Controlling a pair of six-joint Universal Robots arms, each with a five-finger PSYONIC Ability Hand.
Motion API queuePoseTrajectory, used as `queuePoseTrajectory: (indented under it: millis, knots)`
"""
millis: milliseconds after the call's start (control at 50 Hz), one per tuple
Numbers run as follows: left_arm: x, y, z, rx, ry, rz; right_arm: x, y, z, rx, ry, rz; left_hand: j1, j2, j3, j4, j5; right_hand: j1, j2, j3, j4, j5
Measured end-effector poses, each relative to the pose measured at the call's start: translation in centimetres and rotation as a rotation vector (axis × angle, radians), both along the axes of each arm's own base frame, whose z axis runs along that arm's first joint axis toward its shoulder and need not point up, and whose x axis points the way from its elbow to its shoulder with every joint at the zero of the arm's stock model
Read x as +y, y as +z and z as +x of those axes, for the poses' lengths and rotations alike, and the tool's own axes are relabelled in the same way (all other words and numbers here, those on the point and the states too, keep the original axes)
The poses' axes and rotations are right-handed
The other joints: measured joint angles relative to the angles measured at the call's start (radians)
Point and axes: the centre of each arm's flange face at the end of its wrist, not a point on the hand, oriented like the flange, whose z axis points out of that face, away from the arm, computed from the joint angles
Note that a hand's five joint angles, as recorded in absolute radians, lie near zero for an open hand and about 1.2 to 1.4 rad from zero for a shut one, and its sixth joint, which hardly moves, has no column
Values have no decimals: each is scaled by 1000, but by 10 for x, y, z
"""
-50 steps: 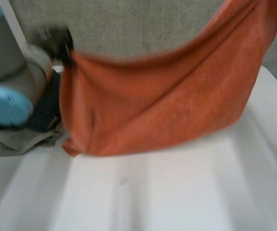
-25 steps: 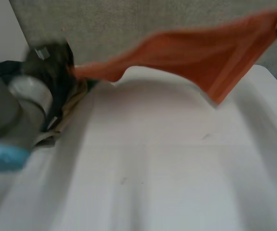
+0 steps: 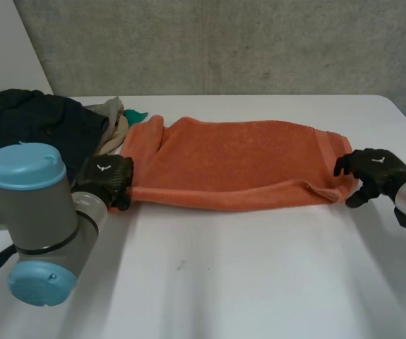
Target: Fold the laundry.
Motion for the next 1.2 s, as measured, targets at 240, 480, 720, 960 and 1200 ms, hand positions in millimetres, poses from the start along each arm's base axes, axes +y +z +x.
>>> queuePoseTrajectory:
  millis: [240, 480, 720, 960, 1200]
  knots:
    - [-8, 2, 11, 5, 28, 14, 15, -16, 17, 111, 91, -122, 0, 0, 0, 0, 0, 258, 254, 268, 259, 285]
    - [4, -11, 7, -32, -33, 96, 4, 5, 14, 84, -13, -224, -557, -534, -513, -526, -477, 506, 546, 574, 578, 566]
    - [-9, 14, 37, -22, -20, 112, 1, 9, -8, 110, -153, -85, -743, -771, -755, -779, -738, 506, 546, 574, 578, 566]
    - [-17, -5, 62, -63, -68, 206, 4, 0, -5, 119, -110, -52, -599, -625, -616, -615, -574, 506, 545, 574, 581, 566]
    - [-28, -37, 60, -202, -106, 168, 6, -2, -2, 119, -102, -45, -600, -623, -615, -624, -580, 506, 545, 574, 581, 566]
